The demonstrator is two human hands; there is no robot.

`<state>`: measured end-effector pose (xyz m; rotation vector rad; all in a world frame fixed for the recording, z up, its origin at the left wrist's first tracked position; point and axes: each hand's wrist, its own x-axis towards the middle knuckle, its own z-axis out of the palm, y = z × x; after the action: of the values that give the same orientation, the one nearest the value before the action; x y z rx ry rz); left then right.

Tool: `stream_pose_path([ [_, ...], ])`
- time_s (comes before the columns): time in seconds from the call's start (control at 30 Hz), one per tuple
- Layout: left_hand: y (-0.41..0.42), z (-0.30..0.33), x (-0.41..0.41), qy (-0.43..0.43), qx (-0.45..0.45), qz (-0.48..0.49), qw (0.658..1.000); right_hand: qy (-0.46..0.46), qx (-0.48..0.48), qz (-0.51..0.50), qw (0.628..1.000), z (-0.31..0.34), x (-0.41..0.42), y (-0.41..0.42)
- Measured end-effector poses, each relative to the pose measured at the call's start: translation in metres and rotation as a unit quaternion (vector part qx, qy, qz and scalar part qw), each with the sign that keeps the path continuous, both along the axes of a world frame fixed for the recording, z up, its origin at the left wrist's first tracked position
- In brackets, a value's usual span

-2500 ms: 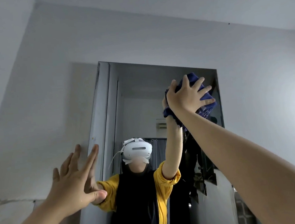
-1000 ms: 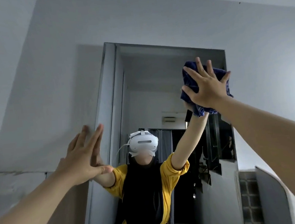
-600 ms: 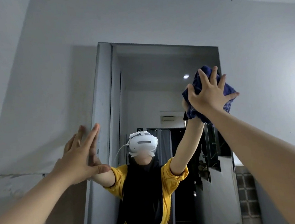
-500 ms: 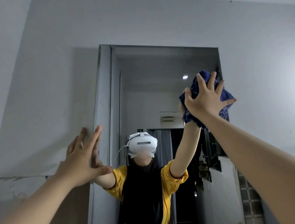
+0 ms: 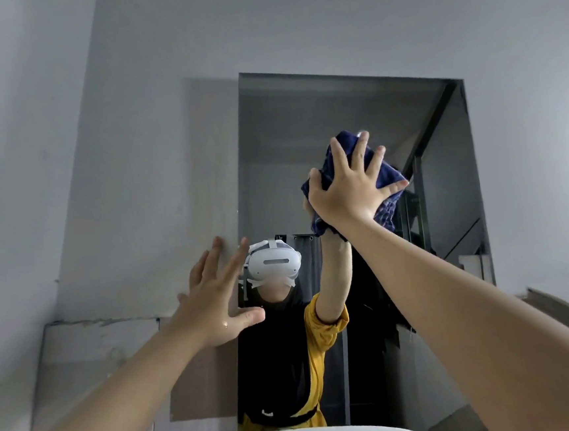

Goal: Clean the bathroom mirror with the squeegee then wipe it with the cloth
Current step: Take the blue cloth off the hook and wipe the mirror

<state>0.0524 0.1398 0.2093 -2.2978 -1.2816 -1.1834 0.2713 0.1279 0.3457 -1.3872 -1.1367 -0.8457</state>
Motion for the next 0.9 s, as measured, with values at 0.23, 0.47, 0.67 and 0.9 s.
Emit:
stream_pose_path([
  [0.23,-0.008,-0.018,-0.005,0.060,-0.002,0.034,0.998,-0.142,-0.021,0.021,0.989,-0.001,-0.084,0.007],
  [0.47,-0.007,-0.023,-0.007,0.081,-0.006,0.045,0.996,-0.284,-0.015,0.017,0.959,-0.019,-0.076,0.009],
  [0.67,-0.008,-0.025,-0.007,0.087,0.008,0.082,0.993,-0.331,-0.005,0.012,0.944,-0.039,-0.048,0.007],
  [0.9,-0.009,-0.024,-0.007,0.083,-0.003,0.085,0.993,-0.343,-0.006,-0.012,0.939,-0.041,-0.002,0.003],
])
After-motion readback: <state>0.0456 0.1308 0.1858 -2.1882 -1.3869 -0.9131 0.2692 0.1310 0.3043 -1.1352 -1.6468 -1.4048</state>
